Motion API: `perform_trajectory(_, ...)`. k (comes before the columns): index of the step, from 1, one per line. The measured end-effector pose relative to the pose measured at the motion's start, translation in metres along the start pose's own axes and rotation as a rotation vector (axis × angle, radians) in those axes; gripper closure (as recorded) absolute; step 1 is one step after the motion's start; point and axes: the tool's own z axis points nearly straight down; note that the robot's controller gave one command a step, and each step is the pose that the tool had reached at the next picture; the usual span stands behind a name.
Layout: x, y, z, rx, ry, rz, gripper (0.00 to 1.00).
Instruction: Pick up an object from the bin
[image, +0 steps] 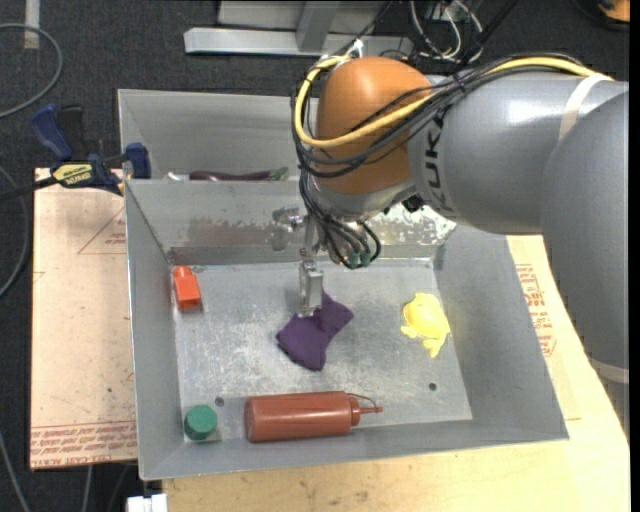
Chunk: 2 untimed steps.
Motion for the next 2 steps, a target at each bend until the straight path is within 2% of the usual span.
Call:
perform_trajectory(1, 0.043, -0.048, 0.018, -0.001, 0.000, -0.251, 0.00)
perform_trajectory(2, 0.048, -0.070, 0.032, 0.000, 0.000, -0.301, 0.00)
